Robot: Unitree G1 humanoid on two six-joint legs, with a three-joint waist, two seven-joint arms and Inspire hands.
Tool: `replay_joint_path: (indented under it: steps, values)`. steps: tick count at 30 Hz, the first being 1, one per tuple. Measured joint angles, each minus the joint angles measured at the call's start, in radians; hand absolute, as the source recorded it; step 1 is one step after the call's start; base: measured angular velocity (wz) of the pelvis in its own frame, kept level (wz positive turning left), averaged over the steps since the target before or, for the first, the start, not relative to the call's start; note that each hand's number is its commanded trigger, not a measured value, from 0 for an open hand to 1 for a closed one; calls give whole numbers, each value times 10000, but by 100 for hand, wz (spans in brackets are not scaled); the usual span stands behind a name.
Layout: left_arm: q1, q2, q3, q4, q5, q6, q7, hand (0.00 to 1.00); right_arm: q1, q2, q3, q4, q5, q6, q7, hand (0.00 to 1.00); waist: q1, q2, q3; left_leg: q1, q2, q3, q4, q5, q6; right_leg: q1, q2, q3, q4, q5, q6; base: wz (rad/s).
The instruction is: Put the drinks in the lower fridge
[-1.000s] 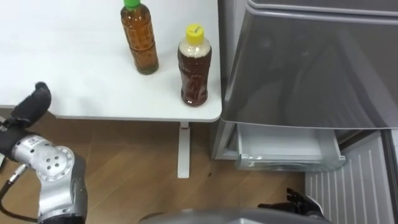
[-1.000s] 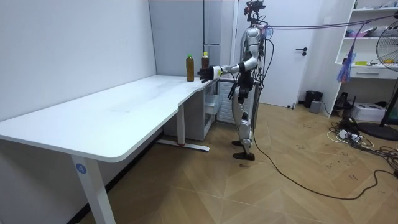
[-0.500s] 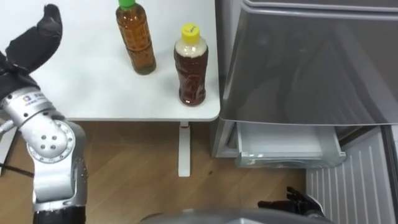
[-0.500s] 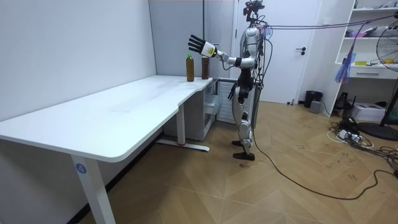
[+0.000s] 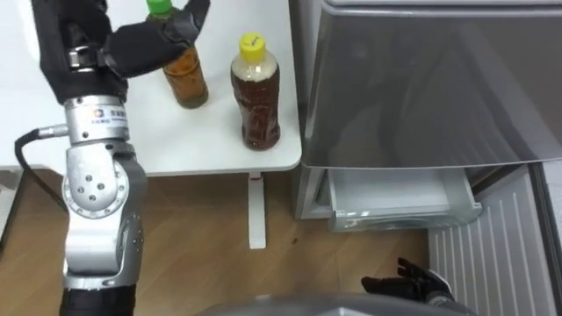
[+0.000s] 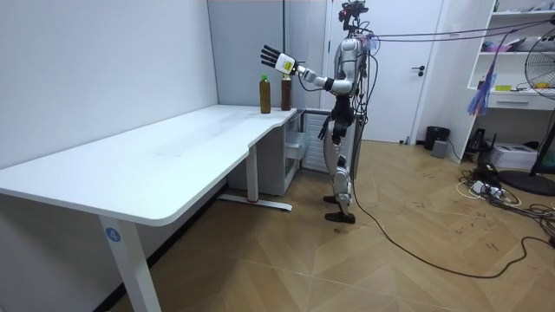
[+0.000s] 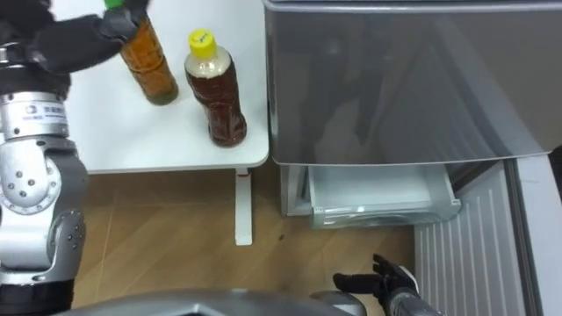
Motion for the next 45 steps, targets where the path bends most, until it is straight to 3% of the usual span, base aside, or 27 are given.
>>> replay_joint_path:
  steps: [6,12,32,45]
  values:
    - [-87,3,-192,-6,-632,146,-1257,0,-35,-26,0,67,8,-11,129,0,-6,19,-12,21,6,95,-32,0,0,-40,16,191,-2,-1,0,-5]
    - [-91,21,-208,-7,-1146,379,-1890,0,-91,-26,-7,214,4,-19,125,0,-63,30,-20,39,28,139,-33,0,0,-35,25,111,23,0,-1,-1]
    - [-74,47,-348,2,-1181,674,-2930,0,-363,-30,-14,495,-90,-5,147,0,-245,41,-30,61,96,225,28,-3,-14,-8,94,263,45,30,-50,0]
    - [134,362,-473,1405,-1175,958,-3167,0,-434,-31,7,512,-352,15,16,0,-226,42,6,154,104,299,-6,-5,-18,27,108,301,67,30,-50,0]
